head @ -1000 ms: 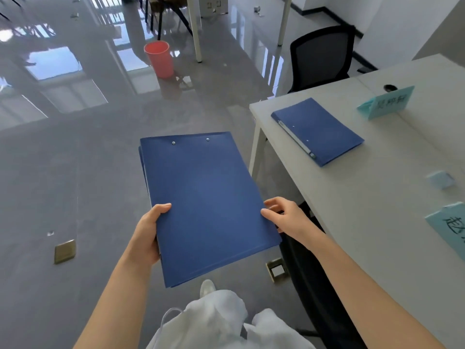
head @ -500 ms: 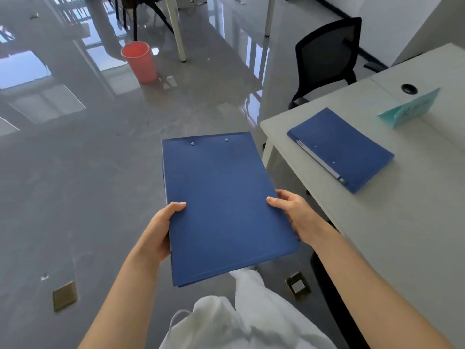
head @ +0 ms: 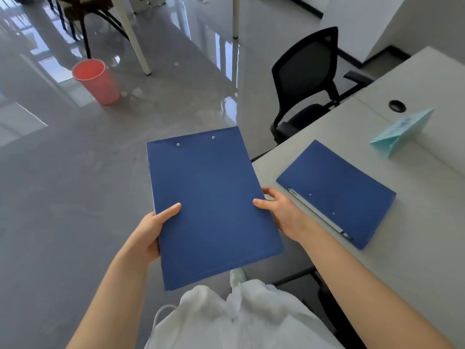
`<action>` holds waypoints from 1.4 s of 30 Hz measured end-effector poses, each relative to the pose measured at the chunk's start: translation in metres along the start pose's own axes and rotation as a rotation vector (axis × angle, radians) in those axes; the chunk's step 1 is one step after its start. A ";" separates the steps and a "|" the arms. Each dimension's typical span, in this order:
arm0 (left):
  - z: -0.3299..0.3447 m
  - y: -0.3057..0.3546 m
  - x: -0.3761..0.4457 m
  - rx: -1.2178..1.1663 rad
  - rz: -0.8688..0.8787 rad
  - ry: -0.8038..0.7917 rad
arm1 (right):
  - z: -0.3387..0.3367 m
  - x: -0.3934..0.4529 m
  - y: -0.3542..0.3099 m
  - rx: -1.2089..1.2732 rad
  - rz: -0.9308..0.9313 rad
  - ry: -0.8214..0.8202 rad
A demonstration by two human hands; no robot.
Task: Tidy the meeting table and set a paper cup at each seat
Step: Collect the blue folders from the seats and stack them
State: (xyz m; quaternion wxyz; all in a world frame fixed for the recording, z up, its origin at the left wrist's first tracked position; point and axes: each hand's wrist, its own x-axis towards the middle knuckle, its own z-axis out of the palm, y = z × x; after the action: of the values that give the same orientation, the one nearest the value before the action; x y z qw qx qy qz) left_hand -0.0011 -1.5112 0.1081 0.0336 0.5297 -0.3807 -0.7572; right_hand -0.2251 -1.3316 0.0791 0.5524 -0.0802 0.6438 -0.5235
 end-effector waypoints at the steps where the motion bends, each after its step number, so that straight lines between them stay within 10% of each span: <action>1: 0.001 0.014 0.012 0.015 0.004 -0.013 | -0.001 0.011 -0.008 0.017 0.001 0.010; 22: 0.016 0.289 0.221 0.410 -0.016 -0.321 | 0.063 0.170 -0.132 0.413 -0.031 0.414; 34: 0.132 0.358 0.301 0.556 -0.023 -0.442 | -0.029 0.219 -0.154 0.605 0.112 0.690; 38: 0.178 0.384 0.320 0.594 0.004 -0.462 | -0.083 0.240 -0.128 -0.187 0.335 1.068; 42: 0.213 0.403 0.336 0.609 0.005 -0.482 | -0.110 0.255 -0.102 -0.475 0.582 1.028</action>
State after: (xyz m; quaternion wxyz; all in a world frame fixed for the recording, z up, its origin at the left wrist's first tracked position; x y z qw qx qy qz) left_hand -0.4659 -1.8340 0.1259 -0.2137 0.3212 -0.5864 -0.7123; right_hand -0.4577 -1.4862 -0.0204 0.2597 0.2393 0.9206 -0.1667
